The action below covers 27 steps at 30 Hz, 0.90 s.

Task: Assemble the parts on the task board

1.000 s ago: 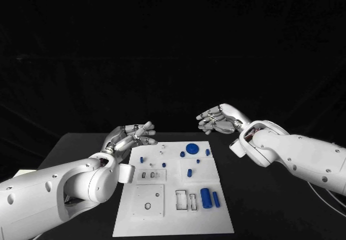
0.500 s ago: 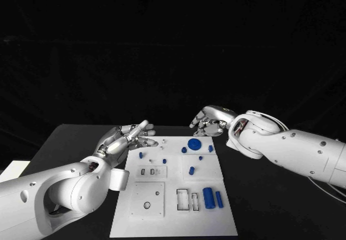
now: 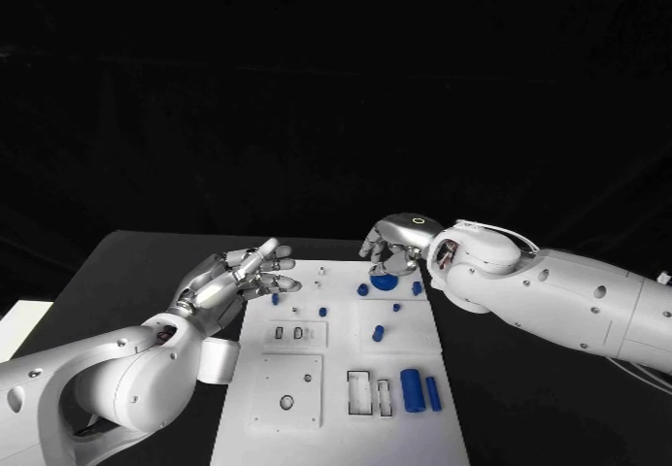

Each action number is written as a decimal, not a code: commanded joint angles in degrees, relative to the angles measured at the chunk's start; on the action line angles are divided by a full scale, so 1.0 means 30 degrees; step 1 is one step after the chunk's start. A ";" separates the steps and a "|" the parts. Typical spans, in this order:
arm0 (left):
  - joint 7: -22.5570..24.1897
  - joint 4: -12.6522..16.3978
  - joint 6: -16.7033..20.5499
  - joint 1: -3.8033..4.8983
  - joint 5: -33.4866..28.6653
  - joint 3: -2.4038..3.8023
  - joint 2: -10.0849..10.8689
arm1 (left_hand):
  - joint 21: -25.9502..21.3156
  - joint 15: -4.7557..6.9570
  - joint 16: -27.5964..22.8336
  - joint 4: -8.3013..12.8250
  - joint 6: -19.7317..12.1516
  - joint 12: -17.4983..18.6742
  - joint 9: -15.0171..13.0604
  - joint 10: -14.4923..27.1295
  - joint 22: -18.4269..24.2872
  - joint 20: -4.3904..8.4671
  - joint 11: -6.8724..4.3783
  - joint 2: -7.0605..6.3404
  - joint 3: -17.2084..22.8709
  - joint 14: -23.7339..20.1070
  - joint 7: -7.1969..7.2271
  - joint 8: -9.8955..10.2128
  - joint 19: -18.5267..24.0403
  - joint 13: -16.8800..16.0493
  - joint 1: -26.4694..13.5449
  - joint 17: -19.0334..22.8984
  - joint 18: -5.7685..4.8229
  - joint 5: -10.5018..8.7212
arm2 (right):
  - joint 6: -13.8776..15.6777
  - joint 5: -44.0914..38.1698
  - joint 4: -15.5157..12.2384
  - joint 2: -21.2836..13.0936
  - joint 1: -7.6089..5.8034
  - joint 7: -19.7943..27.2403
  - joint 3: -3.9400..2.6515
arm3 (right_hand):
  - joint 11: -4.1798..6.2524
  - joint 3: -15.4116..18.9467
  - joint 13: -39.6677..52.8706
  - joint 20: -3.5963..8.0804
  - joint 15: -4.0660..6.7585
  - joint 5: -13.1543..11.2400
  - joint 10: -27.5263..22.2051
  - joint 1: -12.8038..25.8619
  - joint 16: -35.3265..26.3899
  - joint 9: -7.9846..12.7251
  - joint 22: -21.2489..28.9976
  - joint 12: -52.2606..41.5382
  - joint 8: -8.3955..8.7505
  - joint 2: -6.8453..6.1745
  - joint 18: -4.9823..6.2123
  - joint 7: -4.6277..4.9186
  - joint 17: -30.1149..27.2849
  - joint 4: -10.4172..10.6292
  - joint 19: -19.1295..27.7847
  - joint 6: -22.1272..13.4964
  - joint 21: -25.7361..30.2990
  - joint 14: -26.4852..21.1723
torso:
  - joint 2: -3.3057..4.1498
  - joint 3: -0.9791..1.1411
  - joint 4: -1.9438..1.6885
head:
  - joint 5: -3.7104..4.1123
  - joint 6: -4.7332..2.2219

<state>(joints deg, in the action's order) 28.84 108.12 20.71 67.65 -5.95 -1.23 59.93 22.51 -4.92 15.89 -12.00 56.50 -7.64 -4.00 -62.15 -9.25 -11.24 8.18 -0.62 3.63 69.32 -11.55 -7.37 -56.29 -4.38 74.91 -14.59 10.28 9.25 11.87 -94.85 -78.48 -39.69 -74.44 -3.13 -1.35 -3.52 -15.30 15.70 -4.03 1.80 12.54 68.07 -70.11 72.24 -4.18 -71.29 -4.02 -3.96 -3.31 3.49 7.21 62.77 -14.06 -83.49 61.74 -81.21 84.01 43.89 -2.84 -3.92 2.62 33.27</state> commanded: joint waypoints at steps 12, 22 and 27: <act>0.0023 0.0107 -0.0531 0.0236 -0.0083 0.0070 0.0371 | -0.0152 -0.0088 -0.0218 0.0044 -0.0059 0.0209 0.0035 0.0137 0.0067 -0.0061 0.0168 0.0128 -0.0218 -0.0224 -0.0223 0.0232 0.0146 0.0036 -0.0073 -0.0111 0.0036 -0.0054 | -0.2520 -0.2025 0.0080 0.0286 0.0071 -0.0286 0.0009 | -0.0328 -0.0169 -0.1167 -0.0431 -0.0424 -0.0985 -0.1376 -0.0010 0.0222 -0.0062 0.1195 0.0194 0.0101 -0.0282 0.0290 0.0127 -0.0241 0.0257 0.0169 -0.0030 0.0697 0.0721 | 0.0627 -0.0160 -0.0261 | 0.0108 -0.0183; 0.0002 -0.0057 -0.0491 0.0260 -0.0167 0.0074 0.0401 | -0.0201 -0.0123 -0.0296 0.0066 -0.0088 0.0285 0.0037 0.0175 0.0103 -0.0089 0.0199 0.0143 -0.0275 -0.0315 -0.0257 0.0304 0.0205 0.0039 -0.0073 -0.0156 0.0033 -0.0054 | -0.3138 -0.2293 0.0073 0.0299 0.0172 -0.0374 0.0020 | -0.0401 -0.0110 -0.1507 -0.0510 -0.0487 -0.0980 -0.1594 -0.0094 0.0086 -0.0063 0.1508 0.0167 0.0100 -0.0252 0.0338 0.0199 -0.0582 0.0420 0.0200 -0.0028 0.0896 0.0635 | 0.0811 -0.0203 -0.0269 | 0.0116 -0.0171; -0.0016 -0.0063 -0.0493 0.0263 -0.0174 0.0074 0.0403 | -0.0218 -0.0133 -0.0322 0.0073 -0.0096 0.0308 0.0037 0.0186 0.0114 -0.0099 0.0209 0.0150 -0.0292 -0.0344 -0.0264 0.0326 0.0225 0.0039 -0.0073 -0.0170 0.0032 -0.0053 | -0.3144 -0.2355 0.0193 0.0381 0.0223 -0.0343 0.0021 | -0.0399 -0.0199 -0.1673 -0.0527 -0.0490 -0.0932 -0.1482 -0.0208 0.0120 -0.0070 0.1533 0.0133 0.0090 -0.0105 0.0338 0.0195 -0.0600 0.0503 0.0168 0.0011 0.0932 0.0623 | 0.0931 -0.0218 -0.0243 | 0.0105 -0.0284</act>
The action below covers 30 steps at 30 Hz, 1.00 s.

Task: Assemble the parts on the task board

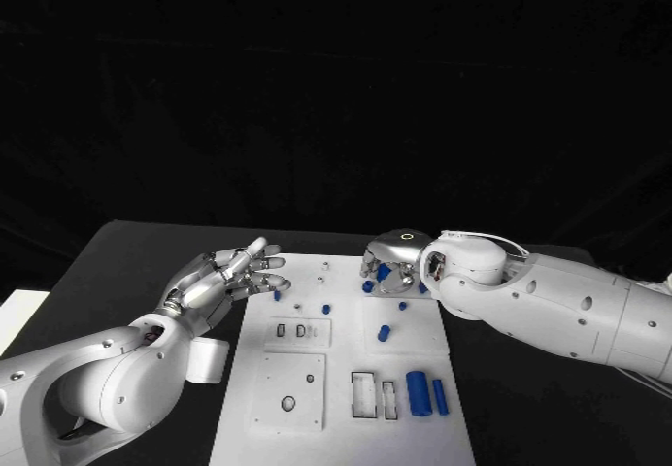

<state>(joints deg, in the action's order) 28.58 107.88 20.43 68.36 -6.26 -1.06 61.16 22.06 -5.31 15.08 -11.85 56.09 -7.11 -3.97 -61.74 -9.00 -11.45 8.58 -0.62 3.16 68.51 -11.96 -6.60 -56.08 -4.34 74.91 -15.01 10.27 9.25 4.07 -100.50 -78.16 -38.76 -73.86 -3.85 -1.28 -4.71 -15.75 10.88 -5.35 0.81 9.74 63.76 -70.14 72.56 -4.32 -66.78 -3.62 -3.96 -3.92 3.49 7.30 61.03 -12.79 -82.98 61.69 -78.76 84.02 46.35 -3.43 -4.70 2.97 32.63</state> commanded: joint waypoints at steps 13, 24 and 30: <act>-0.0103 0.0088 -0.0513 0.0034 -0.0072 0.0016 0.0004 | -0.0100 -0.0022 -0.0104 0.0041 0.0019 0.0179 0.0027 0.0077 0.0052 -0.0050 0.0097 0.0156 -0.0172 -0.0128 -0.0152 0.0118 0.0194 0.0027 -0.0067 -0.0062 0.0034 -0.0053 | -0.0307 -0.0519 0.0533 0.0397 0.0133 -0.0001 0.0001 | -0.0032 -0.1157 -0.0882 -0.0114 -0.0191 -0.0373 0.0261 -0.0506 0.0167 -0.0014 0.0132 0.0007 0.0092 0.0859 0.0333 0.0209 -0.0096 0.0430 -0.0116 0.0080 0.0226 0.0589 | 0.0310 -0.0067 -0.0007 | -0.0051 -0.0165; -0.0284 0.0050 -0.0525 0.0044 -0.0073 0.0017 -0.0019 | -0.0159 -0.0061 -0.0200 0.0124 -0.0033 0.0285 0.0028 0.0142 0.0099 -0.0090 0.0139 0.0215 -0.0203 -0.0215 -0.0195 0.0220 0.0261 0.0030 0.0016 -0.0131 0.0036 -0.0039 | -0.0359 -0.0359 0.0735 0.0574 0.0200 0.0151 0.0003 | 0.0072 -0.2053 -0.1369 -0.0057 -0.0122 -0.0781 0.0877 -0.0345 0.0293 -0.0112 0.0138 -0.0062 -0.0004 0.1168 0.0325 0.0159 -0.0140 0.0926 -0.0191 0.0515 0.0255 0.0573 | 0.0411 -0.0101 -0.0001 | -0.0025 -0.0110; -0.0356 0.0024 -0.0532 0.0045 -0.0073 0.0017 -0.0015 | -0.0181 -0.0075 -0.0243 0.0206 -0.0057 0.0340 0.0027 0.0169 0.0121 -0.0107 0.0154 0.0270 -0.0187 -0.0241 -0.0212 0.0275 0.0281 0.0030 0.0113 -0.0176 0.0042 -0.0030 | 0.0555 -0.0261 0.0584 0.0481 0.0210 0.0287 0.0002 | 0.0196 -0.2305 -0.1477 0.0036 -0.0014 -0.0821 0.1390 -0.0252 0.0318 -0.0211 0.0177 -0.0115 -0.0095 0.1108 0.0331 0.0070 -0.0211 0.1162 -0.0213 0.0903 0.0283 0.0557 | 0.0442 -0.0099 0.0001 | -0.0059 -0.0164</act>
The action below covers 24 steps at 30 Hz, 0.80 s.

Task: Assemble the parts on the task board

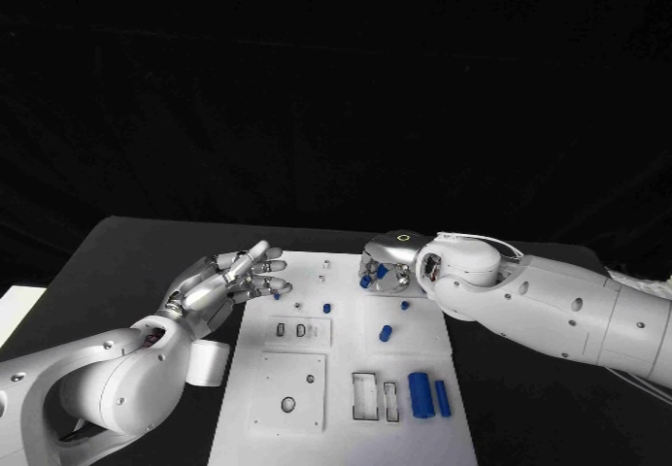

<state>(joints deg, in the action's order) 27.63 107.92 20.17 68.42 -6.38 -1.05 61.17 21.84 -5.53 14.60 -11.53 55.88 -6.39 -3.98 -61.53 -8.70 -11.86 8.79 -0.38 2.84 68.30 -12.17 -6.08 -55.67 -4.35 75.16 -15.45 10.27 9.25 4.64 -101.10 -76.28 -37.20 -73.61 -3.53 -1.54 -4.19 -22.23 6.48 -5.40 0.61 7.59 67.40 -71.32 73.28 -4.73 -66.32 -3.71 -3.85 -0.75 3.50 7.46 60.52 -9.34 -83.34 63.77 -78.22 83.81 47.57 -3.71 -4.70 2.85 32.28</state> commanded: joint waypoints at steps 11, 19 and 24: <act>-0.0288 -0.0039 -0.0508 0.0025 -0.0031 0.0013 0.0007 | -0.0175 -0.0053 -0.0213 0.0355 -0.0109 0.0284 0.0035 0.0234 0.0086 -0.0021 0.0151 0.0289 -0.0044 -0.0257 -0.0220 0.0285 0.0209 0.0040 0.0295 -0.0153 0.0047 -0.0021 | 0.2542 0.0464 -0.0803 -0.0338 0.0087 -0.0428 -0.0026 | 0.0167 -0.0342 -0.0178 0.0228 0.0207 -0.0166 0.0760 0.0548 0.0114 -0.0220 0.0124 -0.0021 -0.0166 -0.0071 0.0337 -0.0118 -0.0147 0.0737 -0.0114 0.0684 0.0172 0.0596 | 0.0102 -0.0042 0.0007 | -0.0057 -0.0205; -0.0313 -0.0020 -0.0475 0.0025 -0.0031 0.0012 0.0021 | -0.0190 -0.0066 -0.0254 0.0455 -0.0148 0.0339 0.0035 0.0270 0.0106 -0.0035 0.0169 0.0342 -0.0005 -0.0274 -0.0240 0.0345 0.0221 0.0040 0.0399 -0.0201 0.0051 -0.0012 | 0.3119 0.0403 -0.0584 -0.0001 -0.0007 -0.1075 -0.0084 | 0.0181 -0.0384 -0.0231 0.0252 0.0223 -0.0230 0.0829 0.0669 0.0128 -0.0244 0.0130 0.0003 -0.0138 -0.0069 0.0335 -0.0131 -0.0163 0.0993 -0.0124 0.0735 0.0181 0.0592 | 0.0164 -0.0058 -0.0016 | -0.0099 -0.0297; -0.0312 -0.0032 -0.0465 0.0026 -0.0031 0.0012 0.0023 | -0.0195 -0.0070 -0.0269 0.0490 -0.0159 0.0356 0.0034 0.0282 0.0113 -0.0039 0.0175 0.0364 0.0012 -0.0281 -0.0247 0.0365 0.0225 0.0039 0.0436 -0.0216 0.0052 -0.0010 | 0.3473 0.0307 -0.0246 0.0448 -0.0063 -0.1405 -0.0096 | 0.0182 -0.0411 -0.0257 0.0258 0.0226 -0.0262 0.0848 0.0716 0.0134 -0.0253 0.0133 0.0012 -0.0121 -0.0056 0.0333 -0.0130 -0.0169 0.1115 -0.0127 0.0747 0.0185 0.0590 | 0.0175 -0.0064 -0.0016 | -0.0166 -0.0327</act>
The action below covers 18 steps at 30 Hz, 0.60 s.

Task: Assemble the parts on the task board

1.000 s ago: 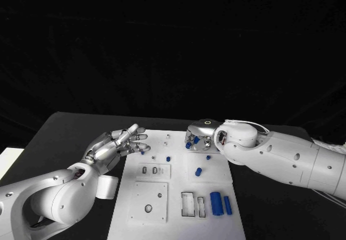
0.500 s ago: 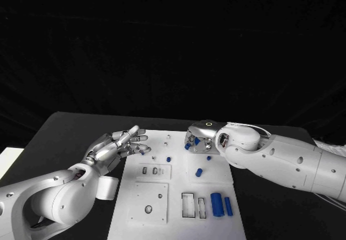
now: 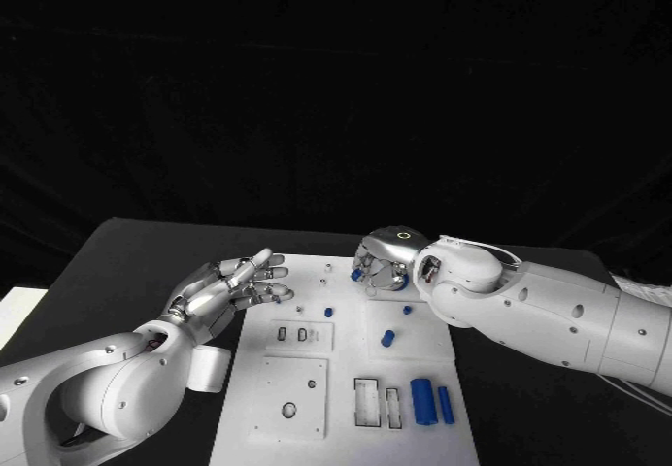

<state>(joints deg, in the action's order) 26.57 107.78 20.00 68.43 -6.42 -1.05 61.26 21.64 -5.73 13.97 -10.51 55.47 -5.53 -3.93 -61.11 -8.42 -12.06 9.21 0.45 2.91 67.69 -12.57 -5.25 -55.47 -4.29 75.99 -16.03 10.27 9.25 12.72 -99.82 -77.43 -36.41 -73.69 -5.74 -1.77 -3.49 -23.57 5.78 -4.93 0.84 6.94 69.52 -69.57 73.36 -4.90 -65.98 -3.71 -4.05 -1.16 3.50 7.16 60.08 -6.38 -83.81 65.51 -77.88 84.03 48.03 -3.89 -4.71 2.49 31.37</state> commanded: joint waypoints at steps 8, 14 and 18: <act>0.0034 -0.0021 -0.0419 0.0027 -0.0020 0.0013 -0.0056 | -0.0133 -0.0008 -0.0073 0.0185 -0.0032 0.0084 0.0018 0.0155 0.0027 0.0024 0.0042 0.0107 0.0004 -0.0084 -0.0117 0.0104 0.0162 0.0022 0.0194 -0.0038 0.0051 -0.0008 | 0.1250 -0.0278 0.1023 0.1226 -0.0083 -0.0954 -0.0026 | -0.0049 0.0014 -0.0040 0.0106 0.0155 -0.0064 0.0159 0.0157 0.0113 -0.0202 0.0017 0.0013 -0.0042 0.0086 0.0331 -0.0032 -0.0020 0.0210 0.0026 0.0177 0.0075 0.0517 | 0.0084 -0.0027 -0.0111 | -0.0085 -0.0055; 0.0003 -0.0003 -0.0427 0.0040 -0.0020 0.0014 -0.0034 | -0.0139 -0.0012 -0.0090 0.0220 -0.0044 0.0101 0.0017 0.0165 0.0034 0.0020 0.0049 0.0122 0.0019 -0.0096 -0.0124 0.0124 0.0169 0.0021 0.0228 -0.0053 0.0050 -0.0008 | 0.1525 -0.0359 0.1488 0.1740 -0.0087 -0.1004 -0.0028 | -0.0050 0.0009 -0.0046 0.0107 0.0156 -0.0065 0.0158 0.0163 0.0119 -0.0203 -0.0012 0.0017 -0.0037 0.0085 0.0326 -0.0028 -0.0011 0.0230 0.0018 0.0176 0.0061 0.0518 | 0.0163 -0.0055 -0.0171 | -0.0135 -0.0082; -0.0010 -0.0018 -0.0432 0.0062 -0.0020 0.0014 -0.0031 | -0.0143 -0.0015 -0.0100 0.0239 -0.0049 0.0109 0.0017 0.0170 0.0038 0.0017 0.0052 0.0125 0.0025 -0.0104 -0.0127 0.0132 0.0174 0.0021 0.0245 -0.0059 0.0050 -0.0008 | 0.1647 -0.0402 0.1655 0.1947 -0.0087 -0.1042 -0.0030 | -0.0050 0.0009 -0.0046 0.0107 0.0156 -0.0065 0.0158 0.0163 0.0119 -0.0203 -0.0012 0.0017 -0.0037 0.0085 0.0326 -0.0028 -0.0011 0.0230 0.0018 0.0176 0.0061 0.0518 | 0.0181 -0.0065 -0.0183 | -0.0221 -0.0088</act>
<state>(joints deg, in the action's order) 26.38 107.69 19.97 68.51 -6.42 -1.05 61.23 21.42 -5.74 13.97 -10.19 55.47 -5.53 -3.94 -60.92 -8.37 -12.06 9.40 0.75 2.91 67.69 -12.57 -5.25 -55.47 -4.30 76.28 -16.15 10.27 9.25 16.33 -100.08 -72.61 -30.71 -73.93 -8.12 -1.82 -3.69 -23.55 5.71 -4.93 0.83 6.74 69.72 -69.35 73.47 -5.60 -65.98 -3.71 -3.92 -1.38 3.51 6.97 60.08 -6.07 -83.80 65.69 -77.88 84.03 48.47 -4.04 -5.15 1.96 31.14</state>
